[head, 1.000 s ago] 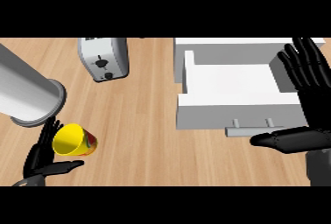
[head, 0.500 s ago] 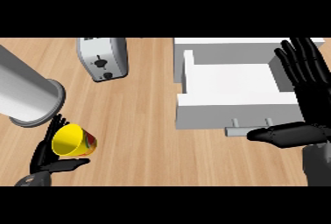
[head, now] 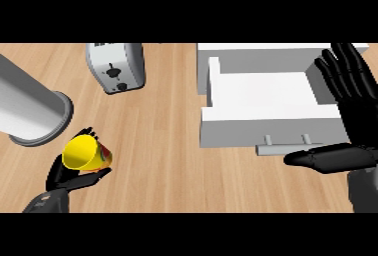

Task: Pick up the cup, place it into the drawer and close the drawer

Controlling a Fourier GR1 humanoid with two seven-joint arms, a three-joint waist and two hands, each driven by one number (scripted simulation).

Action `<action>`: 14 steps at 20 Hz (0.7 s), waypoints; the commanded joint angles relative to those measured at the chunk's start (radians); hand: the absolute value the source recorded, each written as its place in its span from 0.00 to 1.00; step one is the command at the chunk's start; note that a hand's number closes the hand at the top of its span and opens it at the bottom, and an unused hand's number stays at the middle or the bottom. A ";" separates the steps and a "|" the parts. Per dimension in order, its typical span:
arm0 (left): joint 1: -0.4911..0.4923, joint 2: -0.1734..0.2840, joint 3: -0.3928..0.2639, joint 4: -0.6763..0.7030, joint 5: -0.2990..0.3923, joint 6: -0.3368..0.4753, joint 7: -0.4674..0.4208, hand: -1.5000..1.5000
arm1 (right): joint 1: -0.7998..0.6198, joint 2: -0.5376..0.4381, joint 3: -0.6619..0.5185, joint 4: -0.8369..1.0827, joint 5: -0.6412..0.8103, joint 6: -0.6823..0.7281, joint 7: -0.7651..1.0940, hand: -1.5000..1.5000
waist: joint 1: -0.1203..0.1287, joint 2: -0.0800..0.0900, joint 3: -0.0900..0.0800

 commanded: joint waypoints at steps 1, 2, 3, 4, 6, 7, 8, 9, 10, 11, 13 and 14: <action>-0.039 0.007 0.007 -0.017 0.019 -0.177 -0.084 1.00 | 0.008 -0.010 -0.009 -0.015 -0.009 0.007 0.007 0.00 | -0.007 0.001 -0.001; 0.009 -0.001 -0.014 -0.046 -0.009 -0.105 -0.176 1.00 | -0.008 0.017 0.018 0.020 0.033 -0.019 -0.016 0.00 | 0.008 0.002 0.000; -0.002 -0.048 -0.012 -0.066 -0.013 0.017 -0.202 1.00 | -0.029 -0.008 0.008 -0.007 0.021 -0.015 0.032 0.00 | 0.003 -0.001 0.000; 0.022 -0.032 -0.002 -0.073 -0.007 0.019 -0.236 1.00 | 0.017 -0.008 -0.013 -0.001 0.003 0.004 -0.013 0.00 | 0.002 0.000 0.001; 0.017 -0.070 0.001 -0.085 -0.021 0.181 -0.262 1.00 | -0.018 -0.027 -0.039 0.044 -0.013 0.012 -0.010 0.00 | 0.003 0.003 0.001; 0.010 -0.026 0.015 -0.099 -0.019 0.224 -0.253 1.00 | -0.023 -0.022 -0.021 0.024 -0.004 0.011 -0.008 0.00 | 0.005 0.001 0.001; -0.010 -0.030 0.027 -0.111 -0.009 0.241 -0.256 1.00 | -0.020 -0.021 -0.029 0.036 -0.017 0.011 0.009 0.00 | 0.004 0.001 0.001; -0.028 -0.025 0.044 -0.097 0.011 0.192 -0.253 1.00 | -0.004 -0.028 -0.028 -0.028 -0.036 0.022 0.023 0.00 | -0.008 -0.001 0.000; -0.015 -0.043 0.056 -0.104 0.034 0.115 -0.286 1.00 | 0.034 -0.016 -0.018 -0.015 -0.011 0.019 -0.008 0.00 | -0.003 -0.001 0.000; -0.070 -0.049 0.061 -0.116 0.045 0.144 -0.213 1.00 | -0.005 -0.045 -0.051 0.004 -0.039 0.028 0.018 0.00 | 0.005 -0.004 0.002; -0.055 -0.058 0.086 -0.096 0.060 0.163 -0.271 1.00 | 0.010 -0.005 -0.026 0.013 -0.019 0.014 -0.029 0.00 | -0.003 0.003 0.001; -0.055 -0.131 0.069 -0.116 0.048 0.230 -0.288 1.00 | -0.033 -0.021 -0.039 0.053 -0.012 0.006 -0.014 0.00 | 0.009 0.000 0.002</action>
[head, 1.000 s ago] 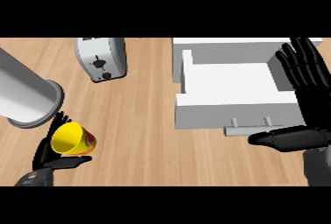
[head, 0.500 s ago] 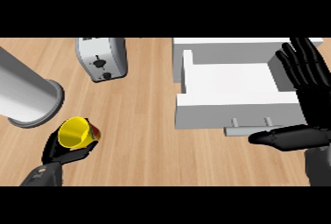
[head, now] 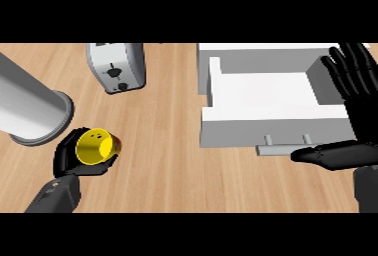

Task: Pick up the cup, place it into the drawer and close the drawer

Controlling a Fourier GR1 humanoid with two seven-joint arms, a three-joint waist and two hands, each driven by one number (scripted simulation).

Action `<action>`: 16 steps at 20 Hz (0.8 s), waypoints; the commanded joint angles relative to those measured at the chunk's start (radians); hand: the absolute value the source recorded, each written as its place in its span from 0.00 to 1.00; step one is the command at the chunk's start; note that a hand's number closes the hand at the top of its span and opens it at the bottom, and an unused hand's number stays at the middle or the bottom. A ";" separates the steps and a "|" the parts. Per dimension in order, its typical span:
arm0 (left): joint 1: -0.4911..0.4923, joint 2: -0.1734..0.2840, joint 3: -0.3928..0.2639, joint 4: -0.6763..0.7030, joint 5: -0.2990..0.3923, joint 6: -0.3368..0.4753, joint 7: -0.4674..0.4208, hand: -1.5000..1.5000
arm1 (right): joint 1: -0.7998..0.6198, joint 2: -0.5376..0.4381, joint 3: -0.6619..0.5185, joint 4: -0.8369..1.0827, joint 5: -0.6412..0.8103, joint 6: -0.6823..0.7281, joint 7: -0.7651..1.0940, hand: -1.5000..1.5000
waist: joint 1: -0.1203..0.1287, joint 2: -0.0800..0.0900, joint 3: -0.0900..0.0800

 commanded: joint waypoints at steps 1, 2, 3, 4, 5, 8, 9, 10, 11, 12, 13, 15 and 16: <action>-0.034 -0.074 0.039 -0.005 0.035 0.062 -0.149 1.00 | 0.000 0.000 0.003 -0.009 -0.012 0.008 0.008 0.00 | -0.002 -0.001 0.000; -0.036 -0.103 0.047 0.014 0.036 0.102 -0.159 1.00 | 0.024 -0.011 -0.007 -0.039 -0.024 0.016 0.021 0.00 | -0.011 0.000 0.000; -0.036 -0.098 0.030 -0.008 0.032 0.025 -0.168 1.00 | 0.036 0.021 0.018 -0.029 0.003 -0.004 0.001 0.00 | -0.001 -0.002 0.001; -0.079 -0.094 0.027 -0.037 0.041 -0.022 -0.138 1.00 | 0.004 -0.003 0.009 -0.030 -0.003 0.004 0.021 0.00 | -0.001 -0.003 0.001; -0.114 -0.104 0.013 -0.034 0.032 -0.016 -0.099 1.00 | 0.010 0.000 -0.006 -0.014 -0.009 0.005 -0.004 0.00 | -0.001 -0.003 0.001; -0.145 -0.105 -0.028 -0.073 0.015 -0.066 -0.054 1.00 | 0.019 -0.009 -0.011 -0.045 -0.014 -0.002 0.040 0.00 | 0.005 -0.007 0.002; -0.186 -0.085 -0.037 -0.111 0.017 -0.061 0.020 1.00 | 0.027 -0.005 0.004 -0.003 0.009 0.013 -0.004 0.00 | 0.018 -0.010 0.004; -0.200 -0.128 -0.054 -0.104 0.004 -0.037 -0.011 1.00 | -0.017 0.013 0.017 0.019 0.038 -0.023 -0.001 0.00 | 0.015 -0.006 0.003; -0.213 -0.143 -0.066 -0.126 -0.002 -0.006 0.015 1.00 | 0.036 0.016 0.010 -0.051 0.010 -0.017 0.022 0.00 | 0.010 -0.010 0.003; -0.170 -0.144 -0.083 -0.190 0.004 -0.042 0.030 1.00 | 0.039 -0.035 -0.034 -0.003 -0.002 0.028 -0.019 0.00 | 0.026 -0.014 0.005; -0.247 -0.143 -0.079 -0.218 0.015 -0.015 0.104 1.00 | 0.028 -0.004 -0.020 0.004 0.016 -0.008 -0.013 0.00 | 0.028 -0.015 0.005; -0.269 -0.149 -0.103 -0.278 0.015 -0.007 0.175 1.00 | 0.008 0.023 0.022 -0.003 0.062 -0.043 0.002 0.00 | 0.031 -0.015 0.004; -0.335 -0.203 -0.117 -0.297 0.010 0.057 0.234 1.00 | 0.045 -0.012 -0.028 0.019 0.002 0.015 -0.034 0.00 | 0.027 -0.018 0.006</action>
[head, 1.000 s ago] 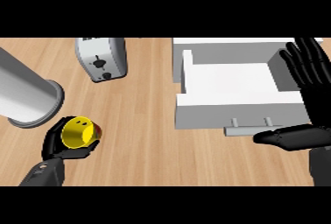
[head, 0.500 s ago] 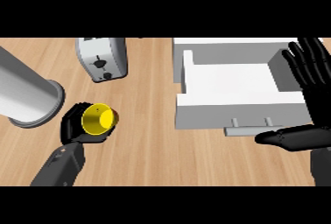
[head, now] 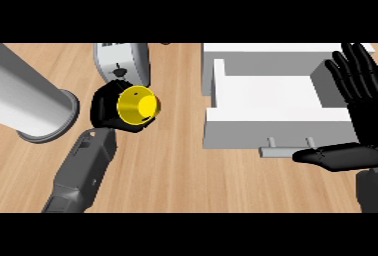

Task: Pick up the cup, place it into the drawer and close the drawer

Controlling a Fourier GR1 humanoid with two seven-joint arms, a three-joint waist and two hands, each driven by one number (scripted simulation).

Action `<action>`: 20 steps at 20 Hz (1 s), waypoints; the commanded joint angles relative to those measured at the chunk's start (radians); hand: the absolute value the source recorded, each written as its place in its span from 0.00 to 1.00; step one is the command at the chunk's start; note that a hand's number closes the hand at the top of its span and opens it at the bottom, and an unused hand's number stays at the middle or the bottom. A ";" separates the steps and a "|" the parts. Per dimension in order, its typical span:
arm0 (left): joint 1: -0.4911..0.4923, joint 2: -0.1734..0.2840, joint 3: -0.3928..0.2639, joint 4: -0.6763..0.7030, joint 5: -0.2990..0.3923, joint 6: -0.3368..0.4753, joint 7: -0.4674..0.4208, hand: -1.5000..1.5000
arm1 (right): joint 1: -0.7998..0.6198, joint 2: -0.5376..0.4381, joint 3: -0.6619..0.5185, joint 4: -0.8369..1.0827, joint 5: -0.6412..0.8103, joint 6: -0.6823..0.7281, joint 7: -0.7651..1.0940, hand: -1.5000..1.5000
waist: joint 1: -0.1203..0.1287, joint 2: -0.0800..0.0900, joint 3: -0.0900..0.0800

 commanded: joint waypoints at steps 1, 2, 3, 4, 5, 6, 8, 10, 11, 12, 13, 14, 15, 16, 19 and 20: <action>-0.081 -0.049 -0.053 -0.109 -0.003 0.014 0.117 1.00 | -0.042 0.000 -0.007 0.048 0.017 -0.018 -0.005 0.00 | 0.008 -0.001 0.000; -0.085 -0.080 -0.078 -0.161 -0.009 0.018 0.144 1.00 | 0.005 0.009 0.009 -0.037 0.001 -0.013 0.028 0.00 | 0.008 -0.008 0.001; -0.106 -0.048 -0.077 -0.177 -0.002 0.011 0.207 1.00 | 0.028 -0.010 -0.024 -0.027 -0.020 0.007 0.006 0.00 | 0.003 -0.004 0.001; -0.147 -0.084 -0.082 -0.208 0.005 0.059 0.255 1.00 | -0.002 -0.020 -0.035 -0.015 -0.022 -0.001 0.022 0.00 | 0.005 -0.005 0.001; -0.135 -0.085 -0.130 -0.244 0.026 0.044 0.292 1.00 | 0.013 0.015 0.012 0.007 0.022 -0.006 -0.028 0.00 | 0.009 -0.005 0.001; -0.202 -0.085 -0.121 -0.263 0.042 0.085 0.359 1.00 | 0.018 -0.021 -0.025 -0.047 -0.033 0.013 0.037 0.00 | 0.001 -0.009 0.001; -0.203 -0.086 -0.213 -0.285 0.076 0.153 0.390 1.00 | -0.004 0.006 0.002 0.039 0.029 -0.008 -0.032 0.00 | -0.002 -0.001 0.000; -0.285 -0.086 -0.230 -0.302 0.096 0.224 0.489 1.00 | -0.007 -0.017 -0.016 -0.008 -0.013 0.010 0.013 0.00 | -0.010 -0.001 0.000; -0.308 -0.086 -0.237 -0.318 0.092 0.234 0.517 1.00 | 0.021 -0.012 -0.037 0.024 -0.017 0.017 -0.040 0.00 | -0.010 0.001 0.000; -0.309 -0.086 -0.256 -0.326 0.098 0.254 0.538 1.00 | -0.004 0.009 -0.006 -0.002 0.020 -0.026 0.002 0.00 | -0.008 0.001 0.000; -0.374 -0.087 -0.264 -0.330 0.084 0.295 0.586 1.00 | -0.007 0.012 -0.001 -0.021 0.006 -0.025 0.024 0.00 | -0.012 0.000 0.000; -0.424 -0.087 -0.286 -0.272 0.117 0.326 0.609 1.00 | -0.034 -0.018 -0.032 0.019 -0.018 -0.002 0.015 0.00 | -0.023 0.004 0.000; -0.458 -0.087 -0.293 -0.217 0.104 0.361 0.571 1.00 | 0.027 0.002 -0.005 0.016 0.009 0.019 -0.062 0.00 | -0.031 0.008 0.000; -0.512 -0.087 -0.287 -0.172 0.115 0.398 0.590 1.00 | -0.050 -0.007 -0.011 0.035 0.008 -0.009 -0.008 0.00 | -0.033 0.010 0.000; -0.575 -0.087 -0.294 -0.056 0.102 0.416 0.649 1.00 | -0.012 0.010 -0.002 0.001 0.004 -0.008 -0.017 0.00 | -0.044 0.012 0.000; -0.592 -0.087 -0.346 -0.019 0.155 0.446 0.645 1.00 | -0.042 -0.017 -0.015 0.070 -0.007 0.029 -0.054 0.00 | -0.060 0.018 0.001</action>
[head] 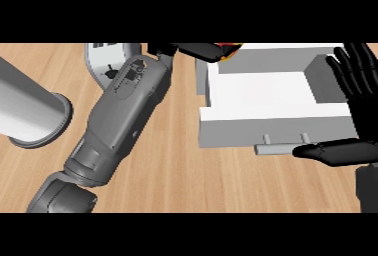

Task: Pick up the cup, place it into the drawer and close the drawer

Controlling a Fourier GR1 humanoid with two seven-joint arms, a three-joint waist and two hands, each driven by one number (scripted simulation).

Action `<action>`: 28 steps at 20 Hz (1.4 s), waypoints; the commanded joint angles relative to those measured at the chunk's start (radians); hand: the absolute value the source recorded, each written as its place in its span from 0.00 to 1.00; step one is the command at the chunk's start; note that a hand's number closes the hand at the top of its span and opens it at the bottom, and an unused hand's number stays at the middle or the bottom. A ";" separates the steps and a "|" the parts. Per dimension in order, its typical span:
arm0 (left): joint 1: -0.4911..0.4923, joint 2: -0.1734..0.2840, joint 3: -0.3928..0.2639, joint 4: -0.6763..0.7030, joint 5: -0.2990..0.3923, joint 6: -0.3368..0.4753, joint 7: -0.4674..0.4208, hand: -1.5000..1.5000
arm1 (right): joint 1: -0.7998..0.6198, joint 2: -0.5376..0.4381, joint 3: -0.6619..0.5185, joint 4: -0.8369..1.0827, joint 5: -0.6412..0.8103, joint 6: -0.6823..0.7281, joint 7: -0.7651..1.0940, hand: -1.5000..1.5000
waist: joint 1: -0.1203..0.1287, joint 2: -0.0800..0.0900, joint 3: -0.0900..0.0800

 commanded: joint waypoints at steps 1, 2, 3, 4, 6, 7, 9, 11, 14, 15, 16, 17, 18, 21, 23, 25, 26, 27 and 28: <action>-0.101 -0.001 -0.087 0.143 0.065 0.113 0.058 1.00 | -0.062 -0.009 -0.013 0.038 -0.015 -0.002 0.010 0.00 | -0.030 0.008 0.000; -0.111 -0.001 -0.071 0.188 0.055 0.094 0.031 1.00 | -0.057 0.020 0.031 0.025 0.032 -0.028 0.008 0.00 | -0.021 0.009 0.000; -0.134 -0.001 -0.099 0.206 0.074 0.118 0.074 1.00 | -0.031 -0.012 -0.012 0.002 -0.047 0.023 0.022 0.00 | -0.041 0.008 0.001; -0.150 -0.001 -0.117 0.234 0.061 0.124 0.086 1.00 | -0.029 0.011 0.052 -0.061 0.003 -0.007 0.080 0.00 | -0.046 0.007 0.000; -0.178 -0.001 -0.136 0.295 0.083 0.145 0.077 1.00 | -0.045 0.025 0.042 0.029 0.008 0.000 -0.005 0.00 | -0.055 0.018 0.001; -0.188 -0.001 -0.179 0.302 0.109 0.160 0.105 1.00 | -0.072 0.039 0.080 0.045 0.048 -0.014 -0.004 0.00 | -0.071 0.021 0.001; -0.145 -0.001 -0.210 0.334 0.125 0.104 0.096 1.00 | -0.077 -0.010 0.017 0.034 -0.022 0.026 0.019 0.00 | -0.082 0.021 0.001; -0.162 -0.001 -0.233 0.370 0.119 0.039 0.137 1.00 | -0.087 0.022 0.034 0.001 -0.010 -0.012 0.032 0.00 | -0.086 0.022 0.001; -0.162 -0.001 -0.305 0.383 0.129 0.040 0.166 1.00 | -0.104 0.010 0.052 -0.010 -0.024 0.019 0.042 0.00 | -0.124 0.024 0.001; -0.159 -0.001 -0.299 0.406 0.123 0.023 0.155 1.00 | -0.094 0.006 0.034 0.044 -0.037 0.041 -0.008 0.00 | -0.126 0.038 0.003; -0.132 -0.001 -0.312 0.396 0.135 0.017 0.128 1.00 | -0.080 0.009 0.048 0.026 -0.025 0.039 -0.001 0.00 | -0.145 0.039 0.002; -0.128 -0.001 -0.331 0.389 0.144 0.043 0.141 1.00 | -0.076 0.020 0.055 0.003 -0.040 0.042 0.001 0.00 | -0.157 0.034 0.002; -0.131 -0.001 -0.351 0.390 0.139 0.031 0.135 1.00 | -0.119 0.032 0.072 0.050 -0.013 0.025 -0.003 0.00 | -0.148 0.042 0.002; -0.093 -0.001 -0.353 0.377 0.173 0.043 0.090 0.00 | -0.115 0.020 0.078 0.035 -0.022 0.048 -0.005 0.00 | -0.175 0.049 0.001; -0.088 -0.001 -0.322 0.364 0.214 0.014 0.045 0.00 | -0.130 0.010 0.084 0.044 -0.053 0.081 0.009 0.00 | -0.168 0.054 0.000; -0.080 -0.001 -0.319 0.324 0.270 0.022 0.053 0.00 | -0.149 0.053 0.136 0.038 -0.113 0.117 0.030 0.00 | -0.181 0.045 0.000; -0.085 -0.001 -0.303 0.316 0.294 0.030 0.040 0.00 | -0.151 0.061 0.152 0.055 -0.126 0.143 0.002 0.00 | -0.185 0.053 0.000; -0.052 -0.001 -0.297 0.309 0.315 0.015 0.001 0.00 | -0.142 0.050 0.160 0.029 -0.152 0.167 0.034 1.00 | -0.188 0.047 -0.001; -0.080 -0.001 -0.298 0.293 0.325 0.007 -0.005 0.00 | -0.137 0.028 0.174 0.038 -0.166 0.227 0.000 1.00 | -0.189 0.049 0.000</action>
